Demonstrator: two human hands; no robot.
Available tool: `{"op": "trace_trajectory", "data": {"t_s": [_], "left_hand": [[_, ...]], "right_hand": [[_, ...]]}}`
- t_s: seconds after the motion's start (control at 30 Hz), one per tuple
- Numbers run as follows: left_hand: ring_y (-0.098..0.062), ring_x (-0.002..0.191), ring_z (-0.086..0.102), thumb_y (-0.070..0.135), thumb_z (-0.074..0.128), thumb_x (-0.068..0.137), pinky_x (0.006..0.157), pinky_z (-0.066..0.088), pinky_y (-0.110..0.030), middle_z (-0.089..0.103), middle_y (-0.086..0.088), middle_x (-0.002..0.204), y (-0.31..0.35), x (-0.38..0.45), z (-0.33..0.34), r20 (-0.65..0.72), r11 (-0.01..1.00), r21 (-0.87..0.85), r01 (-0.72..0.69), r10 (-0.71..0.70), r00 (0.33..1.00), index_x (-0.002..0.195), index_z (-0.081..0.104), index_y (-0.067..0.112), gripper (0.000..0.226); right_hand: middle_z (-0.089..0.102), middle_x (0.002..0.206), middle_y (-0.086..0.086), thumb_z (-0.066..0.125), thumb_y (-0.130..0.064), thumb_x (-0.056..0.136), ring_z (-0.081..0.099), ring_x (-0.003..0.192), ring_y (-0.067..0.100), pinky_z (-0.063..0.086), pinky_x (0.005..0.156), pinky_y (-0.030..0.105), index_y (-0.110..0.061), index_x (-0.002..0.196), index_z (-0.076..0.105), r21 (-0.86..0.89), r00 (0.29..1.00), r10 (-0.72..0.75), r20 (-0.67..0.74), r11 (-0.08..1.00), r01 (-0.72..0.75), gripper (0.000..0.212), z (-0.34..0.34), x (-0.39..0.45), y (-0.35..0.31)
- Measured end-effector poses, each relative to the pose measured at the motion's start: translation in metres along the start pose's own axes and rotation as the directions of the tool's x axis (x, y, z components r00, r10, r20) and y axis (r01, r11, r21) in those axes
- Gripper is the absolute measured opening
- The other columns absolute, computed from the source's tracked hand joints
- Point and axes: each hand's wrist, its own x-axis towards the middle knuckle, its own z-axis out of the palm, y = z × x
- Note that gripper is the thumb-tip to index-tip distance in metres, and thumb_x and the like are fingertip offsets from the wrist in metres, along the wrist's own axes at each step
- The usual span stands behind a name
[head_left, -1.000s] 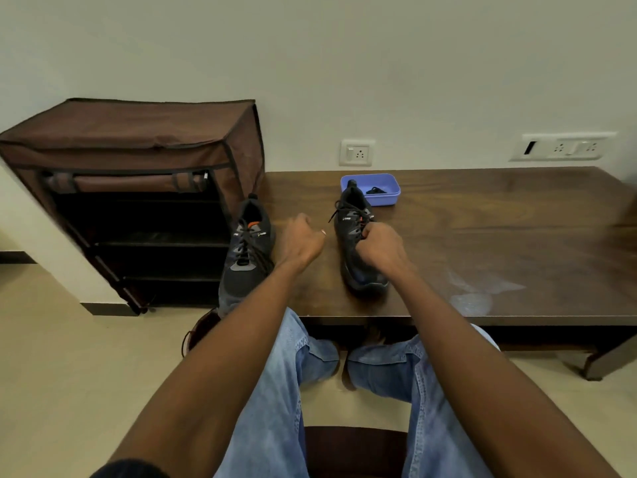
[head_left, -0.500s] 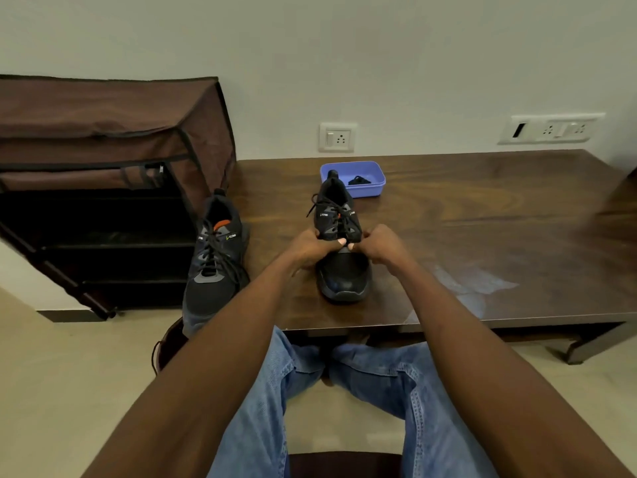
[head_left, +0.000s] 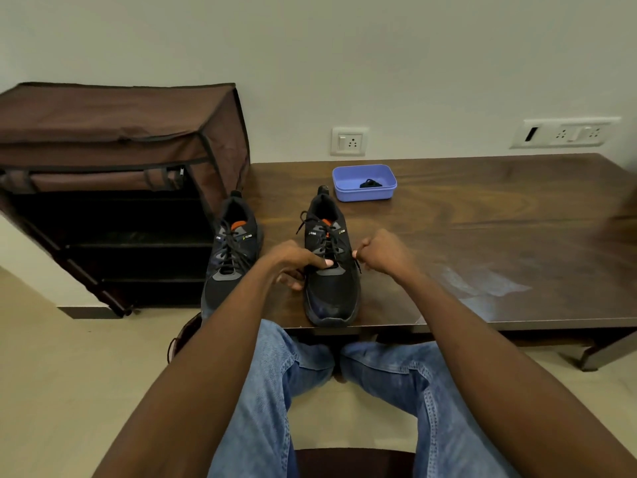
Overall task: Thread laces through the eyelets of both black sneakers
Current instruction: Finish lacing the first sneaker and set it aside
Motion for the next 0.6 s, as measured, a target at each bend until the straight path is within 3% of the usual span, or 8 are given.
{"op": "trace_trajectory", "data": {"t_s": [0.1, 0.17, 0.27, 0.3, 0.37, 0.47, 0.53, 0.6], "left_hand": [[-0.020, 0.094, 0.063, 0.037, 0.082, 0.080, 0.083, 0.060, -0.043, 0.066, -0.006, 0.098, 0.001, 0.003, -0.002, -0.097, 0.991, -0.106, -0.085, 0.075, 0.993, 0.101, 0.065, 0.009, 0.039], [-0.021, 0.087, 0.069, 0.032, 0.081, 0.082, 0.082, 0.061, -0.043, 0.070, -0.011, 0.093, 0.003, 0.006, -0.002, -0.146, 0.980, -0.159, -0.122, 0.099, 0.984, 0.090, 0.060, 0.013, 0.030], [-0.023, 0.090, 0.074, 0.025, 0.080, 0.084, 0.079, 0.062, -0.042, 0.075, -0.014, 0.100, 0.004, 0.008, 0.000, -0.159, 0.981, -0.146, -0.131, 0.108, 0.981, 0.085, 0.056, 0.016, 0.026], [-0.022, 0.088, 0.074, 0.025, 0.080, 0.084, 0.077, 0.062, -0.040, 0.075, -0.014, 0.100, 0.004, 0.008, 0.000, -0.160, 0.982, -0.138, -0.130, 0.108, 0.981, 0.084, 0.057, 0.015, 0.025], [-0.023, 0.086, 0.074, 0.025, 0.080, 0.084, 0.074, 0.062, -0.037, 0.075, -0.013, 0.097, 0.003, 0.011, 0.000, -0.145, 0.982, -0.150, -0.119, 0.097, 0.985, 0.086, 0.061, 0.012, 0.023], [-0.019, 0.077, 0.070, 0.021, 0.078, 0.085, 0.072, 0.059, -0.036, 0.072, -0.009, 0.090, 0.001, 0.015, -0.003, -0.164, 0.978, -0.172, -0.119, 0.091, 0.982, 0.087, 0.061, 0.013, 0.019], [-0.017, 0.085, 0.062, 0.015, 0.071, 0.090, 0.082, 0.054, -0.036, 0.066, -0.007, 0.102, 0.000, 0.022, -0.008, -0.325, 0.973, -0.123, -0.194, 0.145, 0.934, 0.098, 0.060, 0.016, 0.014], [-0.021, 0.119, 0.055, 0.008, 0.062, 0.094, 0.099, 0.045, -0.033, 0.055, -0.007, 0.136, 0.002, 0.028, -0.013, -0.400, 0.954, -0.050, -0.294, 0.251, 0.882, 0.132, 0.052, 0.015, 0.041]], "right_hand": [[0.067, 0.078, 0.007, 0.063, -0.020, 0.095, 0.062, 0.076, 0.024, 0.044, 0.059, 0.030, -0.004, 0.085, 0.070, -0.008, 0.985, -0.060, -0.163, 0.998, 0.060, 0.020, 0.000, 0.000, -0.004], [0.066, 0.082, 0.001, 0.062, -0.021, 0.096, 0.061, 0.080, 0.018, 0.039, 0.057, 0.027, -0.013, 0.092, 0.069, 0.057, 0.984, -0.110, -0.139, 0.991, 0.119, 0.012, 0.003, 0.001, -0.010], [0.065, 0.091, 0.002, 0.064, -0.019, 0.095, 0.061, 0.087, 0.018, 0.046, 0.065, 0.027, -0.016, 0.103, 0.068, 0.057, 0.983, -0.163, -0.085, 0.984, 0.168, 0.009, 0.012, 0.006, -0.019], [0.063, 0.088, 0.002, 0.064, -0.018, 0.095, 0.061, 0.086, 0.018, 0.047, 0.067, 0.029, -0.016, 0.097, 0.068, 0.039, 0.985, -0.164, -0.057, 0.985, 0.166, 0.005, 0.014, 0.007, -0.022], [0.060, 0.078, 0.002, 0.065, -0.018, 0.094, 0.058, 0.078, 0.018, 0.045, 0.064, 0.029, -0.015, 0.077, 0.062, 0.031, 0.988, -0.148, -0.038, 0.988, 0.149, 0.018, 0.018, 0.011, -0.026], [0.061, 0.074, 0.004, 0.070, -0.014, 0.091, 0.057, 0.072, 0.015, 0.049, 0.068, 0.032, -0.013, 0.074, 0.060, 0.235, 0.992, -0.103, -0.066, 0.965, 0.116, 0.020, 0.017, 0.014, -0.026], [0.065, 0.072, 0.005, 0.074, -0.013, 0.089, 0.060, 0.067, 0.013, 0.052, 0.066, 0.029, -0.011, 0.078, 0.061, 0.453, 0.995, -0.088, -0.040, 0.886, 0.096, 0.017, 0.012, 0.011, -0.023], [0.066, 0.072, 0.004, 0.073, -0.015, 0.090, 0.060, 0.060, 0.013, 0.052, 0.059, 0.027, -0.011, 0.084, 0.060, 0.572, 0.997, -0.073, 0.011, 0.818, 0.054, 0.015, 0.005, 0.009, -0.018]]}}
